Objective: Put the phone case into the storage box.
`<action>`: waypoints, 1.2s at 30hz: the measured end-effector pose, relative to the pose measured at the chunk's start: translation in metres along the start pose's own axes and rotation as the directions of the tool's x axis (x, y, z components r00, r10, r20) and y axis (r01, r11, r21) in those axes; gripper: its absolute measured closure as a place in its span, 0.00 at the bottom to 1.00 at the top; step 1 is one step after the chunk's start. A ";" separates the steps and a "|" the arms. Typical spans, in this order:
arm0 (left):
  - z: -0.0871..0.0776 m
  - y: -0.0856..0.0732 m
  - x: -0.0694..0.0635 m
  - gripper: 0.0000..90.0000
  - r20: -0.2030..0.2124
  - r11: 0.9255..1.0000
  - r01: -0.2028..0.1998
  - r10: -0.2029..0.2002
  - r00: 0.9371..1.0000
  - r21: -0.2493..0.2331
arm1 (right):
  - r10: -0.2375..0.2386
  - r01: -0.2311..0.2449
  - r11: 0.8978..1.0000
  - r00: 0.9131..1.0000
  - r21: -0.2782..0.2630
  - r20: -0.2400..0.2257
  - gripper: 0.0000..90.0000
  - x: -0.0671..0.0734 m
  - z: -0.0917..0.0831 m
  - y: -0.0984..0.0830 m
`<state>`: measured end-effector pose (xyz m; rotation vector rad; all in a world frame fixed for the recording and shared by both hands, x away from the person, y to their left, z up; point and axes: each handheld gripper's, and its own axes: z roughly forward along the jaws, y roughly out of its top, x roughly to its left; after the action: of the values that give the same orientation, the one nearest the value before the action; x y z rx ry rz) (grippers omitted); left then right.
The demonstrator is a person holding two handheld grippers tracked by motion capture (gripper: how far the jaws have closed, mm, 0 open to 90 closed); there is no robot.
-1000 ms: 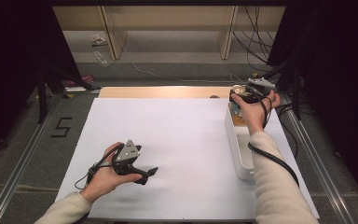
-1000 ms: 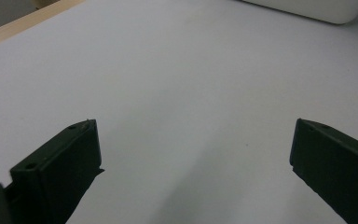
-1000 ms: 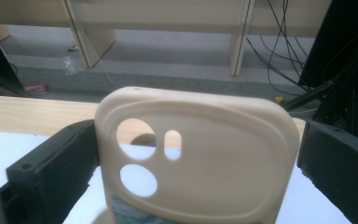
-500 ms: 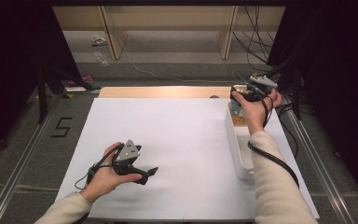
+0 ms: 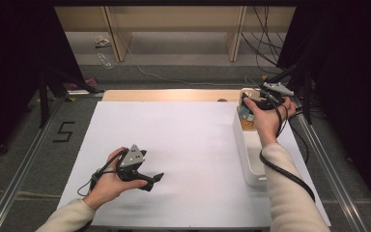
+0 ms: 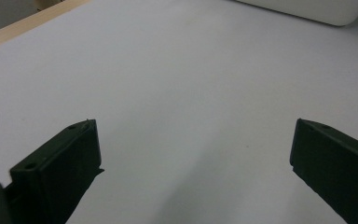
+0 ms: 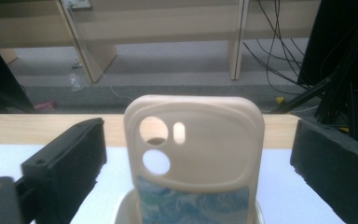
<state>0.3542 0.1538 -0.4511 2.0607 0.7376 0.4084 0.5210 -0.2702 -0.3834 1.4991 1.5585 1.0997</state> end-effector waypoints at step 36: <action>0.000 0.000 0.000 0.01 0.001 1.000 0.008 -0.008 1.000 -0.001 | -0.173 0.175 0.984 0.927 -0.025 -0.333 0.18 0.028 -0.080 -0.032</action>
<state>0.3540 0.1539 -0.4515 2.0558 0.7449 0.4033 0.4326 -0.2495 -0.3787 1.1905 1.8852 1.2943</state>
